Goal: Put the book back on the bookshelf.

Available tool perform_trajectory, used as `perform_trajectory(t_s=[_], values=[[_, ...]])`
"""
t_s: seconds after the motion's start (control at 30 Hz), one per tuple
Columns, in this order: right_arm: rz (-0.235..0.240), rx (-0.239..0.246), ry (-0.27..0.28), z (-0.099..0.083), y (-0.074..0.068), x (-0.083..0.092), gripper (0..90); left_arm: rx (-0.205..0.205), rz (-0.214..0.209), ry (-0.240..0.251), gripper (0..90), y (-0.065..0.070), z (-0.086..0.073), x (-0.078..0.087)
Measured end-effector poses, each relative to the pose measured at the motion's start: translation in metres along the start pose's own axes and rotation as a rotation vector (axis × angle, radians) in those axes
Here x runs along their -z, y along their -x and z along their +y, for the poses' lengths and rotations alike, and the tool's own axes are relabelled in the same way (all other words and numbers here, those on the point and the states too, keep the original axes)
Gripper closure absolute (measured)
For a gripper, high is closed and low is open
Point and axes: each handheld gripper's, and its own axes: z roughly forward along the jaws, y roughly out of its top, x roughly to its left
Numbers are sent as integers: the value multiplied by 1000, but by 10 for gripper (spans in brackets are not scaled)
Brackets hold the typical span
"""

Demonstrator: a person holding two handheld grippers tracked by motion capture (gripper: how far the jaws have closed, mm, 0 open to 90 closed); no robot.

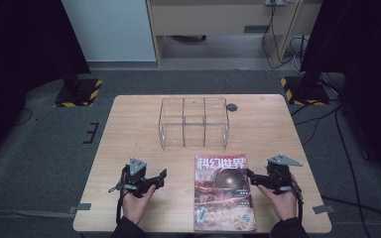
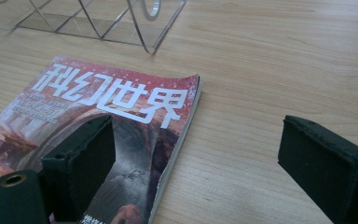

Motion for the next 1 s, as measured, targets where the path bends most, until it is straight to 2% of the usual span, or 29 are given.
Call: perform_trajectory(t_s=[0.13, 0.5, 0.63, 0.73, 0.83, 1.0], values=[[19, 7, -4, -1, -2, 0, 113, -30, -6, 7, 168, 13, 2, -5], [57, 18, -31, -18, -6, -7, 141, -105, -60, -49, 163, 48, -7, -22], [72, 17, -47, -23, -9, -11, 157, -121, -75, -78, 169, 57, -13, -26], [86, 14, -62, -26, -12, -14, 168, -128, -85, -80, 172, 62, -16, -29], [99, 27, -82, -29, -16, -19, 189, -142, -99, -99, 178, 68, -20, -32], [116, 35, -98, -32, -21, -23, 237, -176, -119, -133, 182, 81, -27, -38]])
